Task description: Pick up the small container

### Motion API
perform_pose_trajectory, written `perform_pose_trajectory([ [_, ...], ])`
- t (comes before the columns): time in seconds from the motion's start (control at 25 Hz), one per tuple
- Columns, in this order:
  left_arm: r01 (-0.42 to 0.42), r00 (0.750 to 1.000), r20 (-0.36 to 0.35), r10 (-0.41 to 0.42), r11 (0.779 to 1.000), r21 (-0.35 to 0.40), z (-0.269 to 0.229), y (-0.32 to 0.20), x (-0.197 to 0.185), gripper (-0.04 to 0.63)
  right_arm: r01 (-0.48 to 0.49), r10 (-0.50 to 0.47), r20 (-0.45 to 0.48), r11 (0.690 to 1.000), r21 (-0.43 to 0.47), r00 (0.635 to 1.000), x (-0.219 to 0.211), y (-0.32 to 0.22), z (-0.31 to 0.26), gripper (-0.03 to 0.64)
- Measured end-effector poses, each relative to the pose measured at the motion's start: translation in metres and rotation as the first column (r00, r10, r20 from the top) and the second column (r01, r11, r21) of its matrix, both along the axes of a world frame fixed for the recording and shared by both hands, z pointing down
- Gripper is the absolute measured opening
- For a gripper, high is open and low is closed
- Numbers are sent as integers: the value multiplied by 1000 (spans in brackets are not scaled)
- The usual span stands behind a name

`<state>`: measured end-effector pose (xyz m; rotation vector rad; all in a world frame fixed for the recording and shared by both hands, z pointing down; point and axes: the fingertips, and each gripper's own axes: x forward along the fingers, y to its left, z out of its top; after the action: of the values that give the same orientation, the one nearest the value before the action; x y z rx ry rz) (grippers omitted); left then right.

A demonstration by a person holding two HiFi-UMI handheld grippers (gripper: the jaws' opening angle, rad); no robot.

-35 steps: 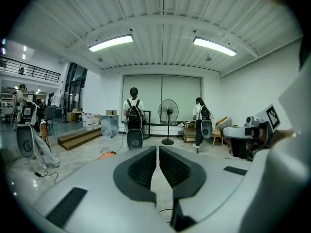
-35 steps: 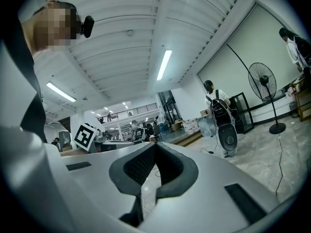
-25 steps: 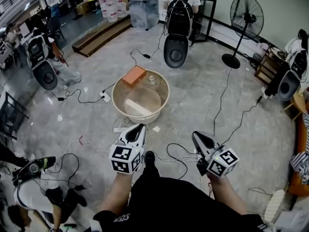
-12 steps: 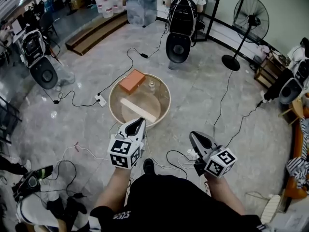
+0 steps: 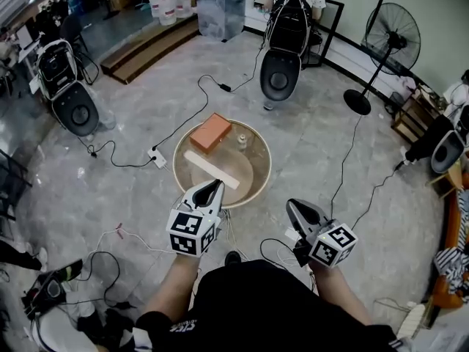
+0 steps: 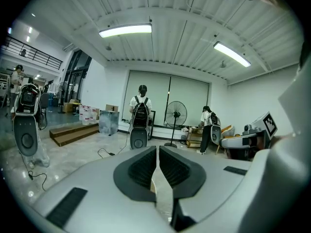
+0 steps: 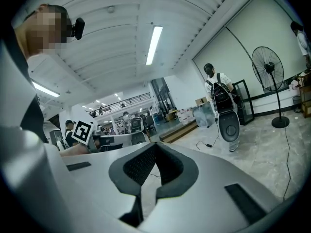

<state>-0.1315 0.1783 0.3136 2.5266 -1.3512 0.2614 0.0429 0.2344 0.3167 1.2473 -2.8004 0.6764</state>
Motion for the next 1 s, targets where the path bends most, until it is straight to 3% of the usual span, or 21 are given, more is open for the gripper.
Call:
perform_pose_trajectory([
  [0.28, -4, 1000, 7, 4, 1000, 1, -2, -28, -28, 32, 31, -32, -9, 999, -39, 999, -46, -22, 6, 14],
  [0.6, 37, 999, -2, -37, 999, -39, 17, -49, -45, 33, 38, -39, -16, 997, -65, 999, -46, -50, 21, 14],
  [1.0, 104, 994, 20, -103, 993, -53, 24, -117, -16, 33, 98, -99, -4, 991, -92, 995, -13, -126, 34, 14],
])
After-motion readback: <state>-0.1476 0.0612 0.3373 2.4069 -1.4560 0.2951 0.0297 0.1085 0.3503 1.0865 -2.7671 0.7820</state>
